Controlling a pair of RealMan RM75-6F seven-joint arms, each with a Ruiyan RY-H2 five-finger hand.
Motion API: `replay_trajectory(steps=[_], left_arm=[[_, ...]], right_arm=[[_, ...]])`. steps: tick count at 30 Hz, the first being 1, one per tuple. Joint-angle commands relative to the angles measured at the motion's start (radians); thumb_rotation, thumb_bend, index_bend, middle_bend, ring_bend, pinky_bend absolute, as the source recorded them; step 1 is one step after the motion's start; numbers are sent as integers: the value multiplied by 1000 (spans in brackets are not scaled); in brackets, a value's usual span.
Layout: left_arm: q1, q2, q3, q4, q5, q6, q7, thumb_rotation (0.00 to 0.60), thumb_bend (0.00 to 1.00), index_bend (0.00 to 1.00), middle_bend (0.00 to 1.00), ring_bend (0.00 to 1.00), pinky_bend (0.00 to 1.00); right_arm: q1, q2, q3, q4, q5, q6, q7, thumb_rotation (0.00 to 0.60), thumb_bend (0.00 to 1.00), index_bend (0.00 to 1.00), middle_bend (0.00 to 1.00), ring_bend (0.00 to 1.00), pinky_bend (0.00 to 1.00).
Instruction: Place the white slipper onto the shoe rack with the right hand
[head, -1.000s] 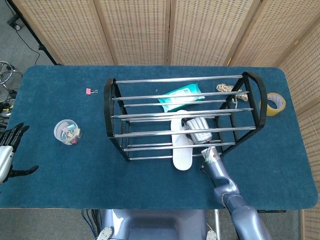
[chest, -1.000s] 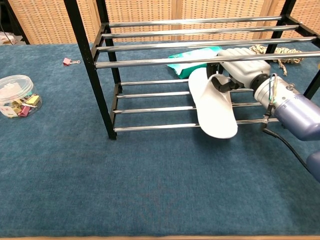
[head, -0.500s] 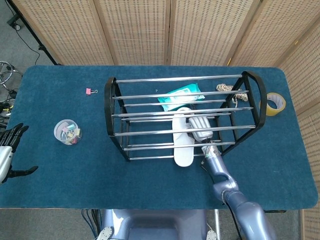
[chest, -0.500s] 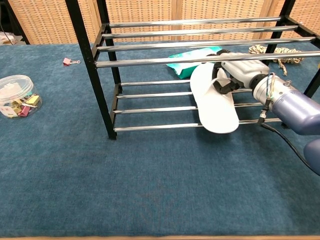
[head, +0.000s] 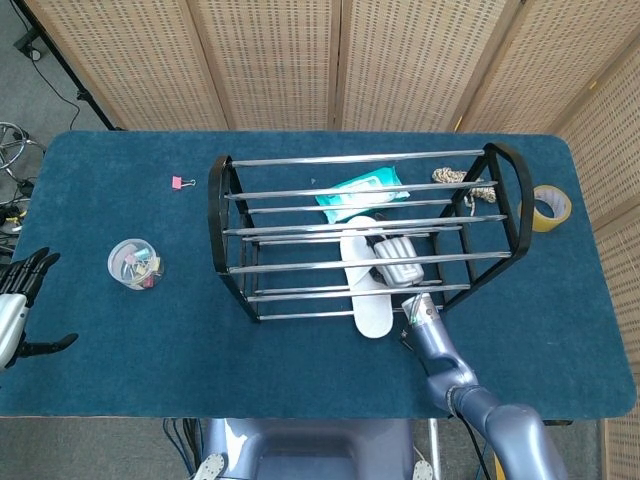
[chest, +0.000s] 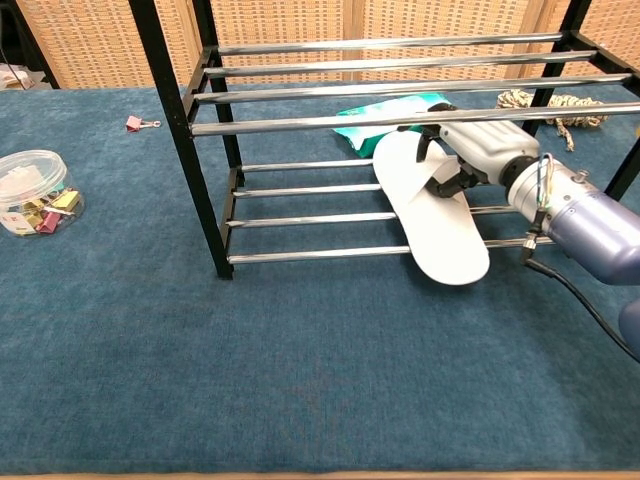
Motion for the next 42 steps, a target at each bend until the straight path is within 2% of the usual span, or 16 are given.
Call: replay_trajectory(steps=[1, 13, 27, 38, 42], left_arm=[[0, 1, 0, 2, 2, 0, -2, 600, 0, 0, 0, 0, 0], [-1, -1, 5, -2, 12, -1, 4, 600, 0, 0, 0, 0, 0], [-2, -8, 11, -8, 20, -3, 26, 600, 0, 0, 0, 0, 0], [-5, -15, 14, -10, 19, -8, 45, 600, 0, 0, 0, 0, 0], [-6, -21, 16, -13, 19, -9, 60, 600, 0, 0, 0, 0, 0]], right_arm=[[-9, 5, -3, -16, -4, 17, -4, 600, 372, 170, 72, 29, 234], [-64, 76, -33, -146, -37, 88, -2, 600, 370, 169, 72, 27, 234], [-132, 199, -103, -360, -110, 164, -23, 600, 370, 174, 72, 27, 231], [-180, 336, -200, -537, -222, 240, 10, 600, 370, 181, 75, 27, 210], [-193, 448, -297, -615, -332, 280, 62, 600, 370, 189, 77, 27, 205]])
